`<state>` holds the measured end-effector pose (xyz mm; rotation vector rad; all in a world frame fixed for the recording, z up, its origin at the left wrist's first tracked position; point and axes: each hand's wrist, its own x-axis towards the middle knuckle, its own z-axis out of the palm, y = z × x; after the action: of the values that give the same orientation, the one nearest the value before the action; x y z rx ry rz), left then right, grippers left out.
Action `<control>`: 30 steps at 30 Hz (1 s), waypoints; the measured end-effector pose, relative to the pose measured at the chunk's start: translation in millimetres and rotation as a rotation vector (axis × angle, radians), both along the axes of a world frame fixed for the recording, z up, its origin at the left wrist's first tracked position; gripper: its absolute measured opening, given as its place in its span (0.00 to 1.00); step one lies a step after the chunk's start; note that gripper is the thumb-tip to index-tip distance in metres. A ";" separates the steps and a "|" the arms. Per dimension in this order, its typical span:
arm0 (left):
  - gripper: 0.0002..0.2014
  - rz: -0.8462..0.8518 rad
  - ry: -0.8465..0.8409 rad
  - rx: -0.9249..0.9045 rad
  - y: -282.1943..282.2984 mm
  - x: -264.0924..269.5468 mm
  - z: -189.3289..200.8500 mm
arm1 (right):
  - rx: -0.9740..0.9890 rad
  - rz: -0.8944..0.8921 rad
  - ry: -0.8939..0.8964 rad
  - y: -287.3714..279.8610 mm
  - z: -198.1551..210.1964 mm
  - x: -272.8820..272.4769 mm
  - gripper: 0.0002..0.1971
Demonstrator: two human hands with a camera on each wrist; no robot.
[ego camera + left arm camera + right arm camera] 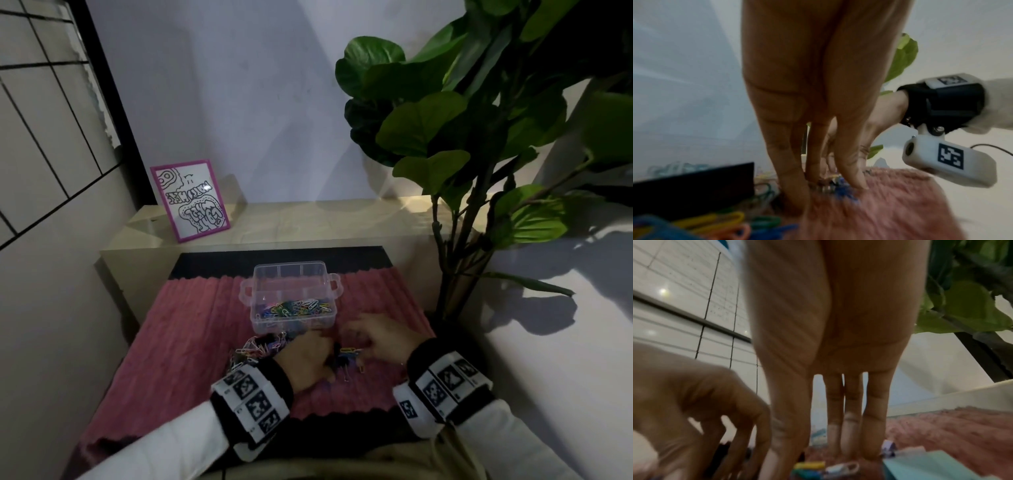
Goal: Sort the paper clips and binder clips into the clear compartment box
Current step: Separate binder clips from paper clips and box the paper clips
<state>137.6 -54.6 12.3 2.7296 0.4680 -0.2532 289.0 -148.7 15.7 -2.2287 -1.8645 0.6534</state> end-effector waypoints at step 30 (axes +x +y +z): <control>0.11 0.211 -0.184 -0.471 27.4 -11.7 17.7 | 0.455 -0.429 0.532 48.7 36.0 -8.4 0.07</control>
<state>125.9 -27.3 29.9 2.2010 0.5585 -0.0462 280.6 -100.0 51.7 -1.8313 -1.0987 0.5899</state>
